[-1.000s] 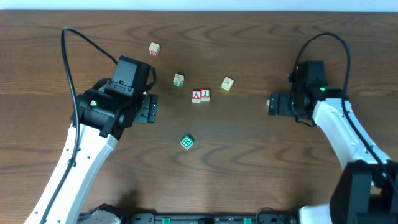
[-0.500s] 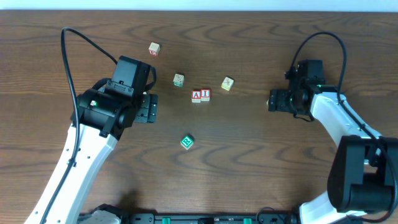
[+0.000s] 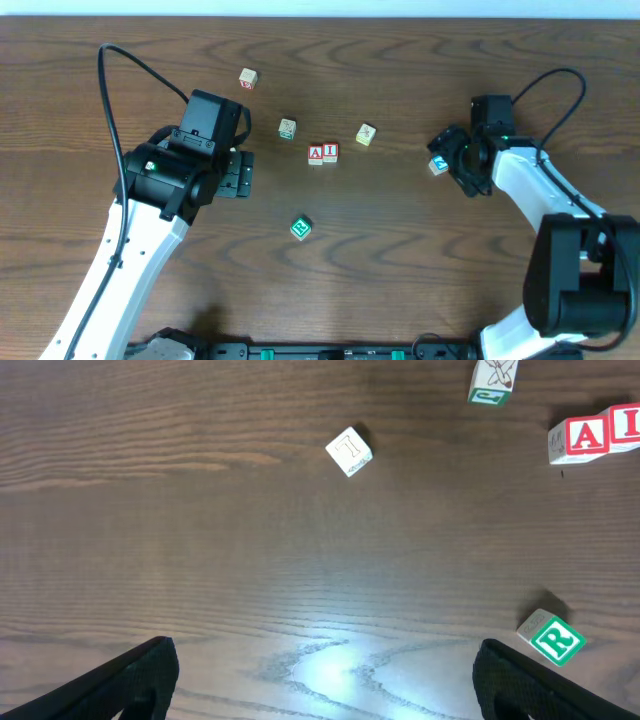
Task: Spell out Ai2
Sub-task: 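Grasp the blue 2 block with the right gripper, then carry the blue 2 block left to the right of the I block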
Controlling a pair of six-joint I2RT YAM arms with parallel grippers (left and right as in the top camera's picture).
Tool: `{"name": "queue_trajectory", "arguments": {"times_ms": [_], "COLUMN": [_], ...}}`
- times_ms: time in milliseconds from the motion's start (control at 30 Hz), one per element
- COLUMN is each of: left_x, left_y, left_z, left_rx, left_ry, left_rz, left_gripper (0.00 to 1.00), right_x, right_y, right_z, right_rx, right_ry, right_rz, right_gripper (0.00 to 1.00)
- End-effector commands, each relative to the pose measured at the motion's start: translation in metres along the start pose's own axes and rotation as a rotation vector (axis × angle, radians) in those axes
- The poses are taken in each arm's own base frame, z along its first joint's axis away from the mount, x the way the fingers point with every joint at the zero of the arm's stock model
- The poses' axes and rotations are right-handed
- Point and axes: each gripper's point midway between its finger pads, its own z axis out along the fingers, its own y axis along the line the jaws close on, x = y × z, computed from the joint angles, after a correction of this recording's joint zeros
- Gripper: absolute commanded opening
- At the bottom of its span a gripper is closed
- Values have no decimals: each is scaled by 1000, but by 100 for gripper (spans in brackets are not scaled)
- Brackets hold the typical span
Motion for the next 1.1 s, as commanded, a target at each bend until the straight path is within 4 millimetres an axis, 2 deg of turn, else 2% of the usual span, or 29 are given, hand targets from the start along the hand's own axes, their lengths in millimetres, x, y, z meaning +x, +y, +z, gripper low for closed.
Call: {"name": "queue_trajectory", "arguments": {"times_ms": [0, 167, 267, 367, 400, 567, 900, 1067], "left_x": [-1, -1, -1, -1, -1, -1, -1, -1], "left_y": [3, 3, 3, 3, 3, 3, 3, 3], "left_z": [-2, -2, -2, -2, -2, -2, -2, -2], "left_rx": [-13, -13, -13, -13, -13, -13, -13, -13], "left_ry": [-7, -6, -7, -7, -7, -7, -6, -7], "left_rz": [5, 4, 4, 4, 4, 4, 4, 4], "left_gripper": [96, 95, 95, 95, 95, 95, 95, 95], "right_x": [9, 11, 13, 13, 13, 24, 68, 68], "right_y": [16, 12, 10, 10, 10, 17, 26, 34], "right_z": [10, 22, 26, 26, 26, 26, 25, 11], "right_rx": [-34, -6, 5, 4, 4, -12, -3, 82], "right_ry": [27, 11, 18, 17, 17, 48, 118, 88], "right_rz": [178, 198, 196, 196, 196, 97, -379, -564], "right_gripper": [81, 58, 51, 31, 27, 27, 30, 32]}}
